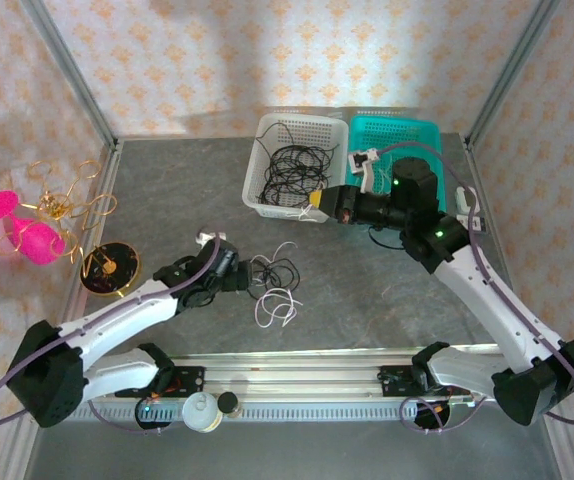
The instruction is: Untangle the cables
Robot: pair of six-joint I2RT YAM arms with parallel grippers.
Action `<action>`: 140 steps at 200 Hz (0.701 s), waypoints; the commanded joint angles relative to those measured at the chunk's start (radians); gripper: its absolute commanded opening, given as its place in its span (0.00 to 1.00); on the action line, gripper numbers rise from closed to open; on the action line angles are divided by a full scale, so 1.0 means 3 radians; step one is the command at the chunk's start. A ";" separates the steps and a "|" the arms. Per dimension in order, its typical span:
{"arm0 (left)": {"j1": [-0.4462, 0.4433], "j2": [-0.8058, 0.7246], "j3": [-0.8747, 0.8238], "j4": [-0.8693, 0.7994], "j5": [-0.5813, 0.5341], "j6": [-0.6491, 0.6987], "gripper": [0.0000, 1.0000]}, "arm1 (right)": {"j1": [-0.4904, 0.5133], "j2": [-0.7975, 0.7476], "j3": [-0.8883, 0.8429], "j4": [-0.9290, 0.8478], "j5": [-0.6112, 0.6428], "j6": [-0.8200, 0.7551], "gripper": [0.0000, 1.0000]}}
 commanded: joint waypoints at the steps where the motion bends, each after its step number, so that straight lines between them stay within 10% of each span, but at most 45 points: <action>1: 0.0009 -0.0128 0.0064 -0.0168 0.0018 -0.0167 0.90 | -0.0038 -0.0045 -0.0063 0.0103 -0.0013 -0.0080 0.00; 30: 0.0009 -0.0542 0.0294 -0.0158 0.0080 -0.0060 0.82 | -0.0059 -0.0027 -0.0143 0.0193 -0.0110 -0.0056 0.00; 61: -0.0010 -0.0871 0.0422 0.0772 0.0973 0.0420 0.71 | -0.0077 0.0039 -0.0253 0.0555 -0.0377 0.0179 0.00; 113: -0.0021 -0.0471 0.0505 0.2208 0.1808 0.0233 0.68 | -0.0078 0.0070 -0.0222 0.0700 -0.0493 0.0364 0.00; 140: -0.0053 -0.0292 0.0509 0.2433 0.2047 0.0321 0.48 | -0.0080 0.0028 -0.0253 0.0734 -0.0461 0.0399 0.00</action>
